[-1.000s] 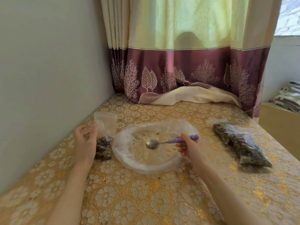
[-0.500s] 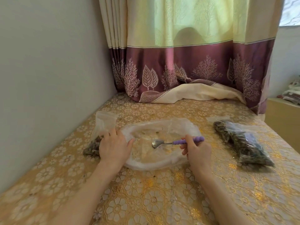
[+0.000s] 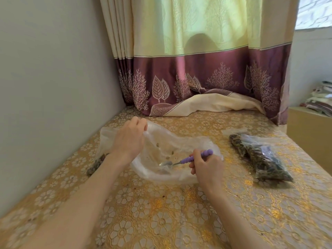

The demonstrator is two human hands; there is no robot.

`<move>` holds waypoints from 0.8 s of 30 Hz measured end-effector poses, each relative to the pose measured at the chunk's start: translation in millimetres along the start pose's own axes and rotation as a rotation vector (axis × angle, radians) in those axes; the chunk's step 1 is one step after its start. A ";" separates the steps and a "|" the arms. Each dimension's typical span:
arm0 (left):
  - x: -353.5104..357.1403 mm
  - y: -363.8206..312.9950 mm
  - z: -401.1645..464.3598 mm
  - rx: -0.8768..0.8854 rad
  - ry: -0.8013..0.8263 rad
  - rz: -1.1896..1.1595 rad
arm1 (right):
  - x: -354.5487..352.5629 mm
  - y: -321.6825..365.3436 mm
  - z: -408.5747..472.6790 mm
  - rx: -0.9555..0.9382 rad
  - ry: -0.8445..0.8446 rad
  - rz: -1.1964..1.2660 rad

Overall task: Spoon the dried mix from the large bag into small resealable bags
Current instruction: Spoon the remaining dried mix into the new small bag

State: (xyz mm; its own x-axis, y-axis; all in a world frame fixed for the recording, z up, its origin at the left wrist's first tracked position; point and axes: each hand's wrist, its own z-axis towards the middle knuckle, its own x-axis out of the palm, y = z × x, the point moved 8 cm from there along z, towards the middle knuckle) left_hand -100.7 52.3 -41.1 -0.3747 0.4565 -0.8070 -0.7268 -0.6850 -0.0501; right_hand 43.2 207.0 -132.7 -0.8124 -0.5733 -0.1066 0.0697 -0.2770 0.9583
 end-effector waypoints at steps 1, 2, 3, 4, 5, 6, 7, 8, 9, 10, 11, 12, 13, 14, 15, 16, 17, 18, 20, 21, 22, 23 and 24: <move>1.0 -2.6 0.4 0.025 0.007 0.014 | 0.1 0.6 0.1 -0.008 -0.003 0.002; 2.0 -4.4 -0.3 0.044 0.007 0.026 | -0.4 1.6 -0.1 -0.018 -0.010 0.012; 3.2 -5.6 -1.7 0.057 0.003 0.030 | -1.0 3.1 -0.5 -0.032 -0.020 0.028; 4.1 -6.4 -3.6 0.062 -0.002 0.027 | -2.2 5.2 -1.5 -0.049 -0.032 0.051; 5.1 -7.2 -5.5 0.065 0.000 0.017 | -3.6 7.2 -1.9 -0.066 -0.044 0.081; 6.4 -8.2 -7.2 0.072 0.007 0.008 | -4.5 9.4 -2.3 -0.082 -0.052 0.112; 7.2 -9.7 -8.5 0.085 0.010 0.000 | -4.4 11.9 -2.7 -0.095 -0.047 0.145; 7.0 -11.7 -9.3 0.103 0.006 -0.009 | -1.9 14.0 -3.1 -0.099 -0.023 0.187; 5.8 -14.3 -9.6 0.117 -0.001 -0.028 | 3.5 15.7 -3.7 -0.093 0.024 0.236; 3.7 -17.3 -9.5 0.126 -0.008 -0.057 | 11.0 16.6 -4.9 -0.080 0.090 0.270; 1.7 -20.6 -9.2 0.132 -0.014 -0.089 | 20.5 17.0 -6.7 -0.068 0.164 0.266; 0.3 -24.3 -9.2 0.140 -0.018 -0.117 | 29.6 16.1 -9.7 -0.058 0.234 0.225; -0.5 -28.1 -9.4 0.149 -0.021 -0.136 | 36.7 14.2 -12.7 -0.052 0.283 0.173; -0.5 -31.1 -9.9 0.157 -0.019 -0.148 | 40.2 12.6 -14.7 -0.047 0.299 0.139; 0.2 -32.5 -10.6 0.157 -0.013 -0.157 | 39.6 11.7 -15.0 -0.047 0.282 0.126; 1.3 -31.8 -11.3 0.144 -0.004 -0.167 | 35.3 12.0 -14.2 -0.055 0.238 0.126; 2.6 -29.7 -11.9 0.125 0.010 -0.181 | 29.7 12.5 -12.4 -0.068 0.187 0.131; 3.8 -27.4 -12.4 0.107 0.023 -0.193 | 25.2 12.9 -10.4 -0.078 0.152 0.136; 4.3 -24.9 -13.4 0.088 0.037 -0.209 | 23.9 11.2 -7.0 -0.075 0.160 0.110; 3.5 -24.0 -13.6 0.082 0.034 -0.216 | 26.2 9.0 -6.6 -0.067 0.185 0.089; 2.5 -22.2 -13.8 0.068 0.029 -0.223 | 27.4 7.3 -6.9 -0.060 0.198 0.078; 1.8 -18.8 -13.9 0.044 0.026 -0.231 | 25.7 6.9 -6.9 -0.061 0.183 0.077; 1.7 -14.0 -14.2 0.011 0.026 -0.234 | 20.3 8.2 -6.2 -0.064 0.140 0.089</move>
State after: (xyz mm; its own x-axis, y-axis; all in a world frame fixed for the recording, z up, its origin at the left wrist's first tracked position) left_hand -83.0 54.6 -50.1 -0.1801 0.5872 -0.7892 -0.7985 -0.5557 -0.2313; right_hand 30.9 188.3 -128.7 -0.7127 -0.6987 -0.0622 0.1784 -0.2663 0.9472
